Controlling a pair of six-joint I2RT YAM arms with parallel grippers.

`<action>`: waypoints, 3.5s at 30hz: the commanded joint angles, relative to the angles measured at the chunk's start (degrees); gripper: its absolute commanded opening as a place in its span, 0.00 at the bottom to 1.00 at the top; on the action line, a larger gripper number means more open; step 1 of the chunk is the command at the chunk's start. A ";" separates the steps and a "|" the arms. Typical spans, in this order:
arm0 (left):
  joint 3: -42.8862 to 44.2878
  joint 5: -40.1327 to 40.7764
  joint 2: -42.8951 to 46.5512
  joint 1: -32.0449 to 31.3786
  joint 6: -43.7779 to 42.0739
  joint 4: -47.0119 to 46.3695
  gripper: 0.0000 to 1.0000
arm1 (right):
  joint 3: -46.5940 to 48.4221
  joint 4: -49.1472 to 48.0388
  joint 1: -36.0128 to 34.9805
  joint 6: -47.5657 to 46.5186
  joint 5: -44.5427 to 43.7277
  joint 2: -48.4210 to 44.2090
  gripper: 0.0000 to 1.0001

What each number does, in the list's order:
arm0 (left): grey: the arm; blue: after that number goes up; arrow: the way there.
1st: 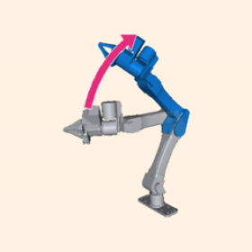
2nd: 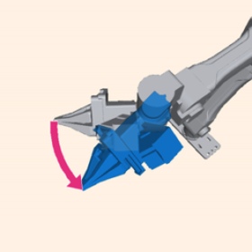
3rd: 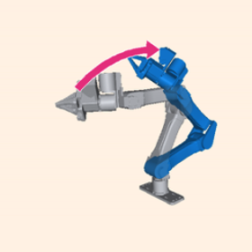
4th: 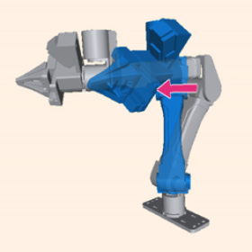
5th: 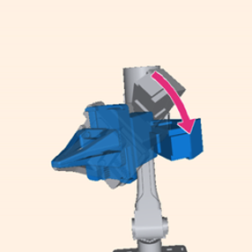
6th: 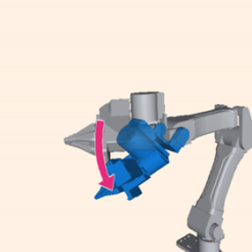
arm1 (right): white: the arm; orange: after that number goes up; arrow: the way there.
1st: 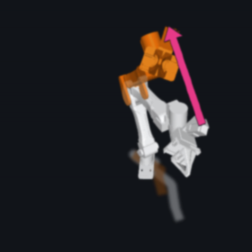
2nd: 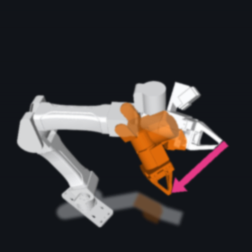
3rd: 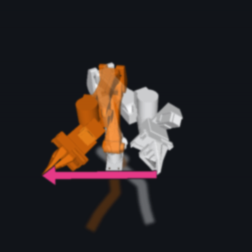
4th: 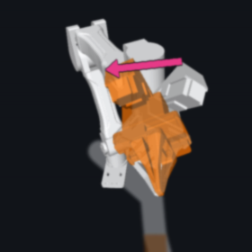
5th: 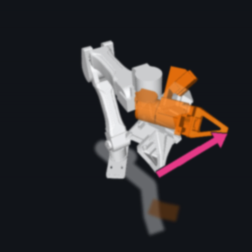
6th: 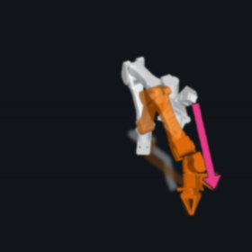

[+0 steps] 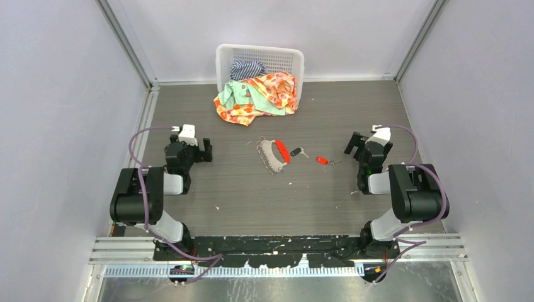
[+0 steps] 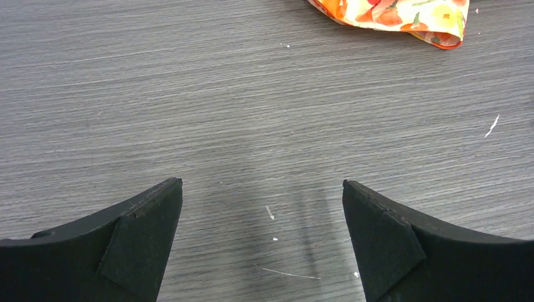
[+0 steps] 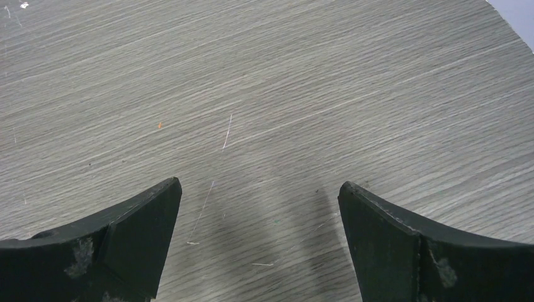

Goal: Put the keys on the keyring

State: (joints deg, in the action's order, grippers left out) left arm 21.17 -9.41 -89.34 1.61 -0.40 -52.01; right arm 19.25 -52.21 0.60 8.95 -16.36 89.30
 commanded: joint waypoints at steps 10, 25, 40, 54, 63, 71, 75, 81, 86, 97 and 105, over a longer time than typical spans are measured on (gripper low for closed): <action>3.64 0.56 5.31 0.51 1.40 9.61 1.00 | 0.43 -3.24 0.10 2.48 -7.55 -0.96 1.00; 44.45 -11.00 12.63 0.41 -14.22 86.59 1.00 | 23.22 38.78 -4.42 22.56 13.09 -17.11 1.00; 52.44 -13.72 8.65 0.42 -11.87 102.30 1.00 | 57.33 57.48 -27.37 -1.47 32.54 16.87 0.80; 53.11 -11.42 9.31 0.41 -12.09 103.40 0.98 | 74.09 62.17 -31.65 -3.45 31.76 35.21 0.65; 52.29 -11.34 10.75 0.39 -12.23 103.25 0.97 | 77.78 63.78 -32.46 -4.12 31.47 38.98 0.57; 51.73 -10.45 11.20 0.41 -13.15 103.34 0.97 | 79.45 65.44 -33.20 -4.98 32.27 40.58 0.47; 51.18 -9.06 11.21 0.41 -13.84 103.01 0.97 | 79.16 66.08 -33.89 -5.37 32.77 40.46 0.43; 50.74 -8.08 11.16 0.41 -14.43 102.85 0.96 | 78.77 66.65 -34.55 -5.70 32.56 39.75 0.37; 50.81 -7.89 11.28 0.41 -14.53 102.72 0.96 | 79.11 67.03 -34.63 -5.94 31.84 39.51 0.31; 50.86 -9.28 11.82 0.33 -14.81 104.08 0.96 | 81.85 69.15 -34.71 -6.60 34.53 38.06 0.01; 54.68 -15.81 12.56 -0.30 -14.92 108.81 1.00 | 72.85 60.40 -36.97 -3.76 40.85 25.67 0.01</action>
State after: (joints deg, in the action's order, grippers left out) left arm 72.07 -19.51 -79.55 1.61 -14.22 53.28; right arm 95.39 14.96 -34.30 3.88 20.05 126.26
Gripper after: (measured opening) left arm 0.990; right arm 0.022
